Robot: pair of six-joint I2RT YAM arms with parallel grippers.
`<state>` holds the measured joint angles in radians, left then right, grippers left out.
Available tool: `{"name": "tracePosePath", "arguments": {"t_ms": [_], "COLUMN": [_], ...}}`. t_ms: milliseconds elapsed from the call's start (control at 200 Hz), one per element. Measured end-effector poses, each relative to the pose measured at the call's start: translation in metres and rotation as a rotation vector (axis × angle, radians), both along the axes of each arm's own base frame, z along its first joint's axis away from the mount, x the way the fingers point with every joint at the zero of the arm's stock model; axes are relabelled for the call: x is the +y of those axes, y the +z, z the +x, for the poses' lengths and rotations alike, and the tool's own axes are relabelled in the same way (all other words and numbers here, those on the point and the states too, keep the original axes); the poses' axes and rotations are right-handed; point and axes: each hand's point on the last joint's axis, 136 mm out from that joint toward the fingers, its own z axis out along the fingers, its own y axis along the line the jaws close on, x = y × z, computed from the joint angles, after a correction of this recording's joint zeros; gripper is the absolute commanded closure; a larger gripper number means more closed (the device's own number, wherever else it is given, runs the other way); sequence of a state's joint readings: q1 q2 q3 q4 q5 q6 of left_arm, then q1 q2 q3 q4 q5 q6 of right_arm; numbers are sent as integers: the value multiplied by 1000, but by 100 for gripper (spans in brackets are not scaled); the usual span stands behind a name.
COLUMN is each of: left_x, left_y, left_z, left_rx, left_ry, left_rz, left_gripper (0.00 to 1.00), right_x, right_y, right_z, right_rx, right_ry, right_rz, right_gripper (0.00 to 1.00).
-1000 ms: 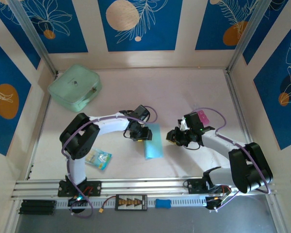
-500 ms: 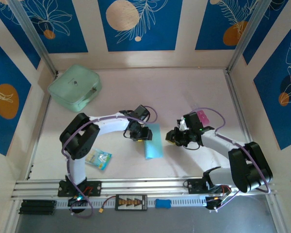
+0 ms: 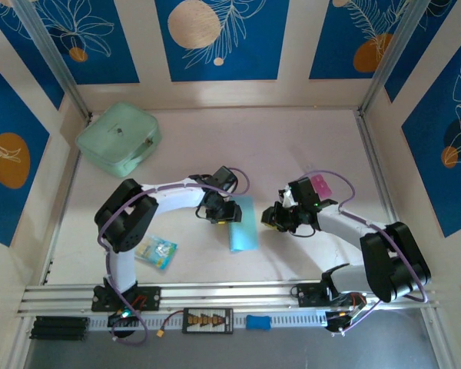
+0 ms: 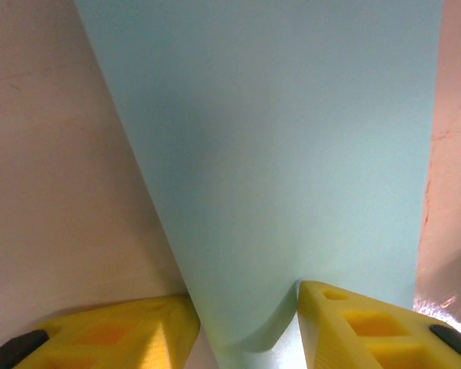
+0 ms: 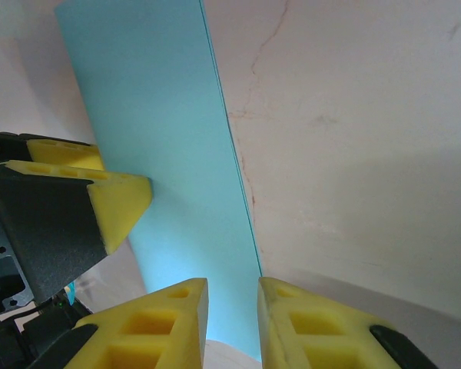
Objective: Fold a paper plane with a square sheet of paper (pick it up from the middle)
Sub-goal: Hold the square sheet of paper at the center of the table.
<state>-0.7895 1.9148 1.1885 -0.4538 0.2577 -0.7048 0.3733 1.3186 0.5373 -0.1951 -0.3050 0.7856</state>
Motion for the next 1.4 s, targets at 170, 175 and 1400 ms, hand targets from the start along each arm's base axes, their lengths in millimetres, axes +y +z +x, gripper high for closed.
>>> {"name": "tracePosePath", "arguments": {"t_ms": [170, 175, 1400], "left_x": [0, 0, 0], "left_y": [0, 0, -1], "left_z": [0, 0, 0], "left_rx": [0, 0, 2], "left_ry": [0, 0, 0], "left_rz": [1, 1, 1], "left_gripper": [53, 53, 53], "right_x": [0, 0, 54], "right_y": [0, 0, -34], "right_z": [0, 0, 8], "right_rx": [-1, -1, 70], "right_ry": [-1, 0, 146], "right_rz": [-1, -1, -22], "right_gripper": [75, 75, 100]}}
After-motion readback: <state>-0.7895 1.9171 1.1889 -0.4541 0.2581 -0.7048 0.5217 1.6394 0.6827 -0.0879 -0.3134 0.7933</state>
